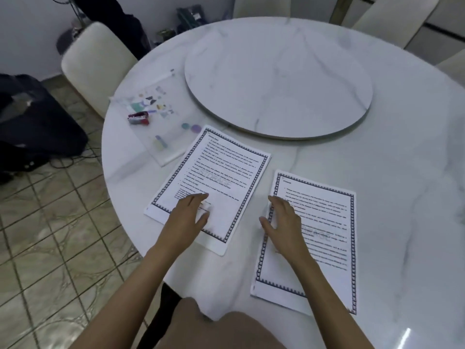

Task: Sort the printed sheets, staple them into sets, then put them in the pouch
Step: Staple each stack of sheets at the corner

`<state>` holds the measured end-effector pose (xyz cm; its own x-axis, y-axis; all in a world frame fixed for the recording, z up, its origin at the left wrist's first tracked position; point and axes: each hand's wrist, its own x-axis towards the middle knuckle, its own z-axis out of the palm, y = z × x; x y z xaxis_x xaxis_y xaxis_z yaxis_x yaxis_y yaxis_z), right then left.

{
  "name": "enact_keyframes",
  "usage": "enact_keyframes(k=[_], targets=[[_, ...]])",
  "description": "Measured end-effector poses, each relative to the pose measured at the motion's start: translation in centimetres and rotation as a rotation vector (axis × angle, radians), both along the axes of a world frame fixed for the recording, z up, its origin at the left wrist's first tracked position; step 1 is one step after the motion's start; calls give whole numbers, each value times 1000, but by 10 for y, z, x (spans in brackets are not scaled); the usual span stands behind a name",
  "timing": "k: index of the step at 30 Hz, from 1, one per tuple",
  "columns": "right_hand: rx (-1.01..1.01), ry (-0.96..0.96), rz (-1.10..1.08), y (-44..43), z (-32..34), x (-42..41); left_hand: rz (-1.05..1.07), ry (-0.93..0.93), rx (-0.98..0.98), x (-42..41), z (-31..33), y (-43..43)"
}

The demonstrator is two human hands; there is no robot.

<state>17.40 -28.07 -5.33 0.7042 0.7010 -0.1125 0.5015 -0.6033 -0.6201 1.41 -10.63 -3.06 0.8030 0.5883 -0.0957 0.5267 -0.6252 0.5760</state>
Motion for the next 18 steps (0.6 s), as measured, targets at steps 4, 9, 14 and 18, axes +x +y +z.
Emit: enact_keyframes(k=[4, 9, 14, 18], targets=[[6, -22, -12, 40, 1, -4, -19, -8, 3, -2, 1, 50], [32, -20, -94, 105, 1, -27, -46, -13, 22, -7, -1, 131], [73, 0, -127, 169, -6, -54, -85, 9, 28, -12, -8, 213], [105, 41, -194, 209, -10, -72, -68, -25, 41, -11, -10, 270]])
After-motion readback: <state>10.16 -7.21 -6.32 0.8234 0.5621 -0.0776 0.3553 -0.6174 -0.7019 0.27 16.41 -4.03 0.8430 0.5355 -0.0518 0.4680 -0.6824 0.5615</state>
